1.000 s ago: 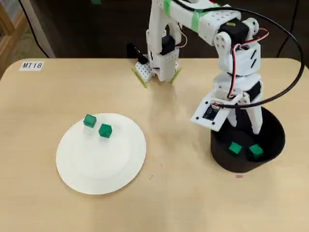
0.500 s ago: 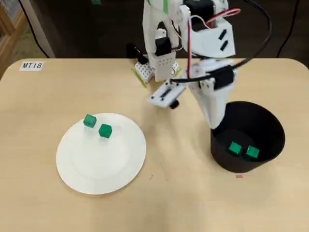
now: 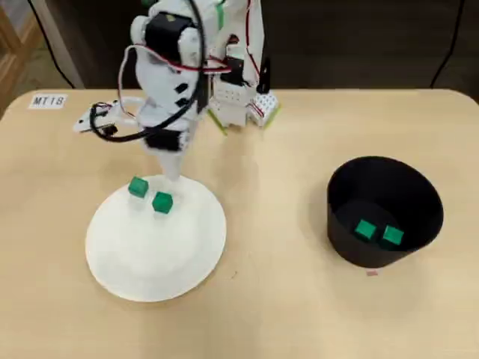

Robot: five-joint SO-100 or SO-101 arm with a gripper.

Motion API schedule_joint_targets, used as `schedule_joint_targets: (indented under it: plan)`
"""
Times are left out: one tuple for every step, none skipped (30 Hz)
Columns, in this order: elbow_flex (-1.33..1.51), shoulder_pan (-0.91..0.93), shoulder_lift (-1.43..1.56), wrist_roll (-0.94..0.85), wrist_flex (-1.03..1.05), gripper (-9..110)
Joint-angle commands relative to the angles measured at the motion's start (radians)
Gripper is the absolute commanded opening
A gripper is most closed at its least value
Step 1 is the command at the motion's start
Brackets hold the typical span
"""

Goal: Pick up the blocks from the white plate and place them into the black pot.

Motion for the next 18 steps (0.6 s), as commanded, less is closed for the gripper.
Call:
schedule_joint_targets:
  plan:
    - [-0.032,0.089,-0.028,-0.043,0.035,-2]
    - [-0.032,0.114,-0.044,-0.057,0.044,-2]
    - [-0.032,0.138,-0.063,-0.067,0.055,-2]
    - [-0.032,0.163,-0.081,-0.083,0.066,-2]
    - [-0.032,0.186,-0.098,-0.097,0.074,-2]
    - [-0.032,0.207,-0.114,-0.106,0.081,-2]
    - [-0.032,0.227,-0.129,-0.118,0.086,-2]
    - [-0.032,0.244,-0.14,-0.132,0.086,-2]
    - [-0.032,0.258,-0.147,-0.143,0.086,-2]
    - [-0.032,0.272,-0.152,-0.155,0.083,-2]
    - [-0.032,0.282,-0.152,-0.163,0.077,-2]
    - [-0.032,0.291,-0.152,-0.167,0.069,-2]
    - [-0.032,0.296,-0.152,-0.178,0.061,-1]
    - [-0.032,0.298,-0.149,-0.196,0.054,4]
    - [-0.028,0.298,-0.143,-0.216,0.044,10]
    - [-0.017,0.298,-0.13,-0.233,0.028,16]
    - [0.005,0.298,-0.114,-0.247,0.005,23]
    - [0.029,0.296,-0.1,-0.258,-0.021,28]
